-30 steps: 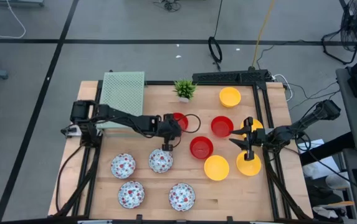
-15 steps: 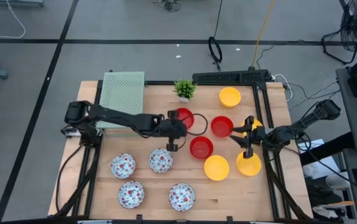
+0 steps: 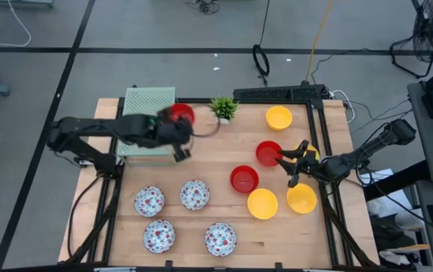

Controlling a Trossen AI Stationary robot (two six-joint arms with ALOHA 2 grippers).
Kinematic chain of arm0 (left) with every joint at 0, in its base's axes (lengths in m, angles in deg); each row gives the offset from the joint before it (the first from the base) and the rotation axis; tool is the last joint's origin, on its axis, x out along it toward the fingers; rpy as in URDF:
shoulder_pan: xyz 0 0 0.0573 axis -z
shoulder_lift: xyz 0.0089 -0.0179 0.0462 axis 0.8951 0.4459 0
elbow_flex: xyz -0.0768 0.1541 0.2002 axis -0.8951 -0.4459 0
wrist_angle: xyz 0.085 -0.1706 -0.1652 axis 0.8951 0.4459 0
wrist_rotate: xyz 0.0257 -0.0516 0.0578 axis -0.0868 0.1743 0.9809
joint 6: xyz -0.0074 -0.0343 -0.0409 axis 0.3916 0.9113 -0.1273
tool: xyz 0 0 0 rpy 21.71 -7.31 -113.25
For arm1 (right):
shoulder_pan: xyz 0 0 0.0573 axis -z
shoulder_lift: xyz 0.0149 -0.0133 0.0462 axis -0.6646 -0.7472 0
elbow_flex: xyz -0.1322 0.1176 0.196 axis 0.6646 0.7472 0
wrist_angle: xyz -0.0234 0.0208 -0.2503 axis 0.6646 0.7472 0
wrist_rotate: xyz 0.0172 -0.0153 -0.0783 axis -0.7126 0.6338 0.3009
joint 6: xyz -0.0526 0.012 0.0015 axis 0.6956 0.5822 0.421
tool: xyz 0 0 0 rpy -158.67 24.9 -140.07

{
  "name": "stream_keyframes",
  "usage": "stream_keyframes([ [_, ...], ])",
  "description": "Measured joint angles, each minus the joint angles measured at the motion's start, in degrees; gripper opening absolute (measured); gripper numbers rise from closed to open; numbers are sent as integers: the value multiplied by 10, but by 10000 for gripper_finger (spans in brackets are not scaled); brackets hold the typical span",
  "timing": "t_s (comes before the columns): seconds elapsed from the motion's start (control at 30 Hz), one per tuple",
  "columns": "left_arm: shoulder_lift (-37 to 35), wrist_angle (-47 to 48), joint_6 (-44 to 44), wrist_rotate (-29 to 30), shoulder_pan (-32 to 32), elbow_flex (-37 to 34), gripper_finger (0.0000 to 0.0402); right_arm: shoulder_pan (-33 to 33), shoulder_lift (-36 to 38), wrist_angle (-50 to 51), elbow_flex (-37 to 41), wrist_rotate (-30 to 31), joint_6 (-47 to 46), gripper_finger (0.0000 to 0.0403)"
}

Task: Pick & Place Mini bowls
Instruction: Put the red bowl on the shelf

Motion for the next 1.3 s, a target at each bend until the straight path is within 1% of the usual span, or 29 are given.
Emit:
stream_keyframes([
  [0.1, -24, 45, 27, 1, -41, 0, 7, 0, -17, 12, -15, -1, 11, 132],
  [0.2, -30, 79, 34, 0, -91, 0, 8, 0, -37, 12, -34, -2, 25, 132],
  [0.4, -15, 92, 14, -6, -199, -1, 9, 0, -72, 15, -53, -1, 26, 132],
  [0.43, -12, 91, 7, -19, -217, -1, 10, 0, -78, 13, -58, 0, 25, 132],
  [0.57, -6, 82, -16, -102, -288, -1, 5, 0, -101, 14, -82, -2, 29, 132],
  [0.7, -4, 79, -28, -111, -341, -1, 9, 0, -122, 18, -102, -2, 55, 132],
  [0.83, -2, 77, -29, -148, -395, -1, 5, 0, -138, 21, -116, -1, 67, 132],
  [0.97, 9, 54, -27, -187, -434, -7, 9, 0, -149, 21, -121, -1, 70, 132],
  [1.1, 21, 1, -32, -227, -458, -39, 5, 0, -156, 21, -122, -1, 67, 132],
  [1.2, 26, -21, -44, -226, -469, -62, 10, 0, -157, 21, -122, -1, 57, 132],
  [1.3, 29, -41, -42, -225, -477, -79, 6, 0, -157, 21, -122, -2, 56, 132],
])
